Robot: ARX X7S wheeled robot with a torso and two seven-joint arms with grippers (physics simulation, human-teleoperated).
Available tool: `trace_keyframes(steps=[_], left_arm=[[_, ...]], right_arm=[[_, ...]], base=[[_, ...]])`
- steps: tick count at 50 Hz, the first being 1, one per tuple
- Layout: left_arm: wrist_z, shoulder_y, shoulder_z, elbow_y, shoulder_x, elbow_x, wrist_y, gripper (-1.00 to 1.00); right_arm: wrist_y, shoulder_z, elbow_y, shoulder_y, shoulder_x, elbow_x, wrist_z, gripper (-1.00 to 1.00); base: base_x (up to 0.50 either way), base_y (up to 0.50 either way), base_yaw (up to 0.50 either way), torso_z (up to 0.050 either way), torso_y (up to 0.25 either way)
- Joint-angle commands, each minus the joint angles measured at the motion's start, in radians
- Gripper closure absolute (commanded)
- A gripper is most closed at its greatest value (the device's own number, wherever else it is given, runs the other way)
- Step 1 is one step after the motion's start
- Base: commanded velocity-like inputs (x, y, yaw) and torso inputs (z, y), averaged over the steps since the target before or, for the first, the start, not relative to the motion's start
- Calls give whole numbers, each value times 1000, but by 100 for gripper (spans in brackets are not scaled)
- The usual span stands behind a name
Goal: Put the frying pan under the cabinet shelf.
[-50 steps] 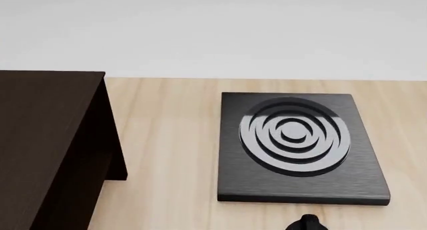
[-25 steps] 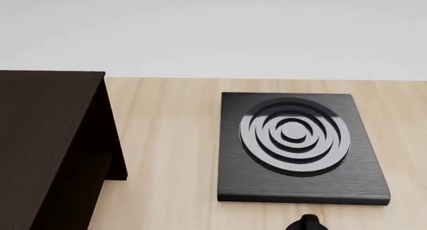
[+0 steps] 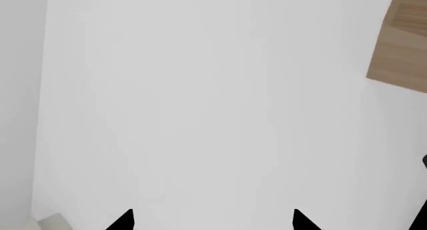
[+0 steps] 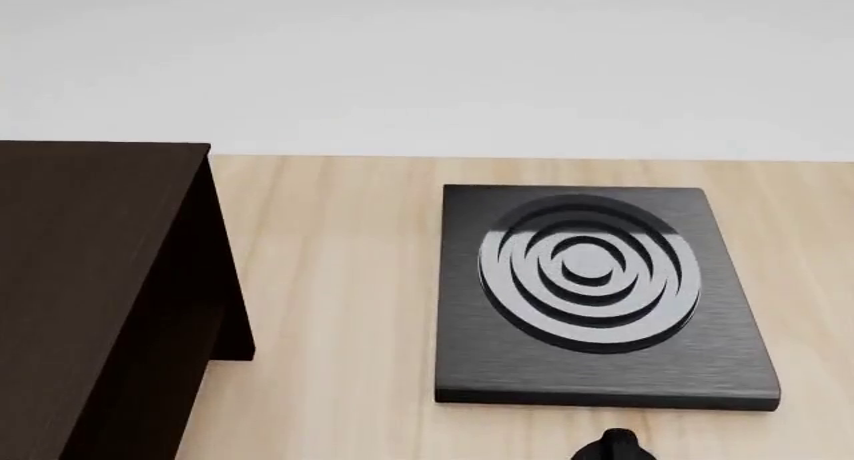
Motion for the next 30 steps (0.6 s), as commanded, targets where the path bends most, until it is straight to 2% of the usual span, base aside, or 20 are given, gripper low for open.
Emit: trace_keyframes(steps=[1,5,18,30], left_arm=[[0,0,0,0,0,0,0,-100],[0,0,0,0,0,0,0,-100],[0,0,0,0,0,0,0,-100],[0,0,0,0,0,0,0,-100]], right_arm=[[-13,81,13,-36,-21,29,-54,-100],[-6,142,14,-39,-57,9,-117,-100],[99,294,-47,-25,-91,26,-158,-100],[106,264,34,17,-92,7,-217,-100]], base=[[0,0,0,0,0],[0,0,0,0,0],[0,0,0,0,0],[0,0,0,0,0]])
